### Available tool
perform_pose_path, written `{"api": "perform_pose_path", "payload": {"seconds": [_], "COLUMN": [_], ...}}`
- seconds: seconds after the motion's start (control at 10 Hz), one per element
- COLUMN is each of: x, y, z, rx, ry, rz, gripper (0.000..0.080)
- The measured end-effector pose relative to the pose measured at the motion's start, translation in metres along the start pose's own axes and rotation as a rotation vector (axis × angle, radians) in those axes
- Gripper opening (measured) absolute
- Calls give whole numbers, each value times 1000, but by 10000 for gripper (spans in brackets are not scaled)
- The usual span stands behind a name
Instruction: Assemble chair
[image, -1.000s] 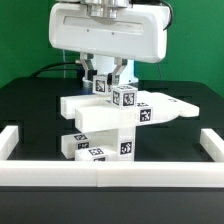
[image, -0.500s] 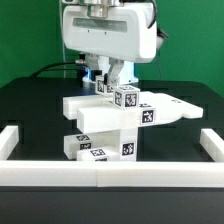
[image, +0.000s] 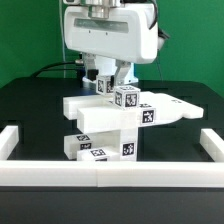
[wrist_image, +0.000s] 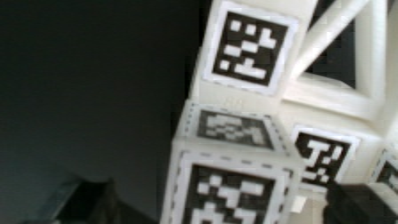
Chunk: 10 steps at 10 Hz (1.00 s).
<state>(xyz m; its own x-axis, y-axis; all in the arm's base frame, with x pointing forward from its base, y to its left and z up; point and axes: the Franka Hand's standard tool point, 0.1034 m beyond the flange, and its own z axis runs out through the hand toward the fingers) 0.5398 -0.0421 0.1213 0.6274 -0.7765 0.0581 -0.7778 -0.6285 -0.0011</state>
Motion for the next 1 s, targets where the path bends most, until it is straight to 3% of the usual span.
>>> {"api": "perform_pose_path", "payload": {"seconds": [0.3, 1.0], "x": [-2, -5], "y": [-2, -1], "z": [0, 2], "rx": [0, -4], "ry": [2, 4], "rz": [-264, -772], "gripper": [648, 648]}}
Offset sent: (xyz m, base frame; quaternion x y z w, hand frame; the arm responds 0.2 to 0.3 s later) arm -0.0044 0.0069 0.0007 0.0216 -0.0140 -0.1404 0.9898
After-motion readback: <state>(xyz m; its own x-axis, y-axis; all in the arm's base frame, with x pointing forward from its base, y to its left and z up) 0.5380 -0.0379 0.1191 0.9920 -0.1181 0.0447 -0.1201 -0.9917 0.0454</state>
